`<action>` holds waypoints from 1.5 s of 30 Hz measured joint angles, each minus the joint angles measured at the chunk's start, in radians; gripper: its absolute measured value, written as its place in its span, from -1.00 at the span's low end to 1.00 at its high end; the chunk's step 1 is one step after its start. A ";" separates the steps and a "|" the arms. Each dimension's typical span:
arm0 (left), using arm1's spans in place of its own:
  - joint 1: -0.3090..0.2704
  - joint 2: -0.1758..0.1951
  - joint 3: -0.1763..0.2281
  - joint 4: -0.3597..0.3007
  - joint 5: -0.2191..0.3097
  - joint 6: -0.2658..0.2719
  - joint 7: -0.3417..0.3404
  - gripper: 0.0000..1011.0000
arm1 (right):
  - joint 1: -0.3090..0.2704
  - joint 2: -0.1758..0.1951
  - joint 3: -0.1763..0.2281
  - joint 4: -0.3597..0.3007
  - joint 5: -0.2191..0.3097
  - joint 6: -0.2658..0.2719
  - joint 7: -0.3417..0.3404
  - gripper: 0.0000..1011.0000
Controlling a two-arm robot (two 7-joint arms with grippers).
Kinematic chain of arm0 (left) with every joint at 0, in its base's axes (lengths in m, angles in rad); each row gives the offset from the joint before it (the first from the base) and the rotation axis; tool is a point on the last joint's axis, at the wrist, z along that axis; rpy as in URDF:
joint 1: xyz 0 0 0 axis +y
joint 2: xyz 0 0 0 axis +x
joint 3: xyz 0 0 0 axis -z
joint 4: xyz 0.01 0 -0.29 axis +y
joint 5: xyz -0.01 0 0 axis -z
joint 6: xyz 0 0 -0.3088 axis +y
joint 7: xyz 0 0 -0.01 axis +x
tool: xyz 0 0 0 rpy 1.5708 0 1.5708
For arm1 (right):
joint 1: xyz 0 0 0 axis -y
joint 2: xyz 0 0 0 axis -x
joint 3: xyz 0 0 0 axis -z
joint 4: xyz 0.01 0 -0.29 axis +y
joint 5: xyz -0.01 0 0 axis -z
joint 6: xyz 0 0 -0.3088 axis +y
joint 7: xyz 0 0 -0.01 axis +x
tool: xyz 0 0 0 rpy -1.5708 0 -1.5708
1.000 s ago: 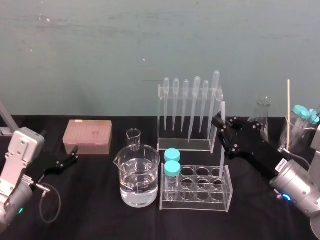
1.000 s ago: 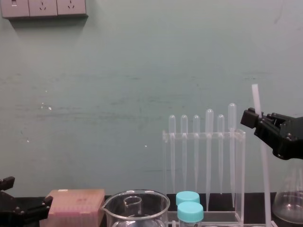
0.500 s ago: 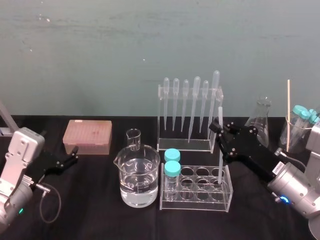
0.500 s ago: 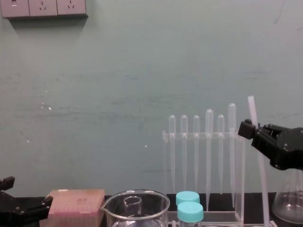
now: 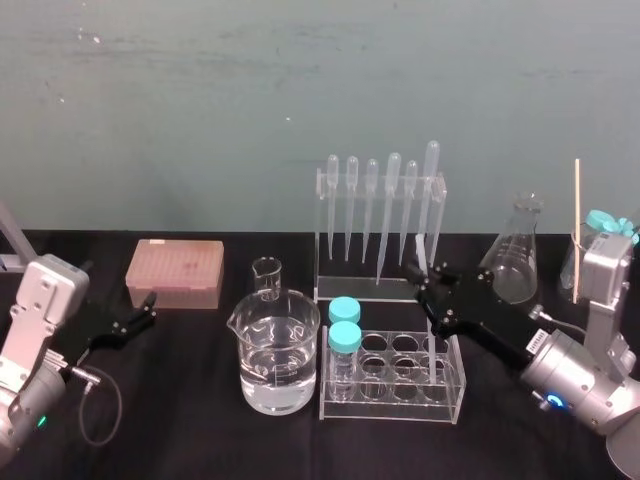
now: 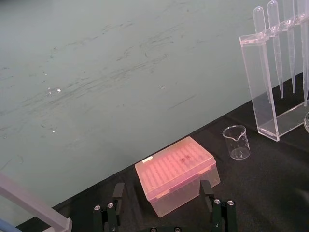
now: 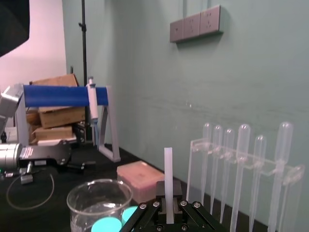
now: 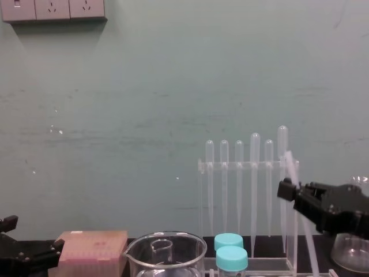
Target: Pick up the stirring rod with one hand, then place it down.
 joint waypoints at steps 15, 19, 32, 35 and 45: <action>0.000 0.000 0.000 0.000 0.000 0.000 0.000 0.98 | 0.057 -0.010 -0.047 0.092 -0.023 0.020 0.023 -0.86; 0.000 0.000 0.000 0.000 0.000 0.000 0.000 0.98 | 0.061 -0.012 -0.049 0.098 -0.026 0.020 0.022 -0.86; 0.000 0.000 0.000 0.000 0.000 0.000 0.000 0.98 | 0.059 -0.011 -0.049 0.096 -0.026 0.020 0.021 -0.86; 0.000 0.000 0.000 0.000 0.000 0.000 0.000 0.98 | 0.059 -0.011 -0.048 0.095 -0.026 0.020 0.021 -0.86; 0.000 0.000 0.000 0.000 0.000 0.000 0.000 0.98 | 0.059 -0.011 -0.048 0.094 -0.025 0.020 0.021 -0.52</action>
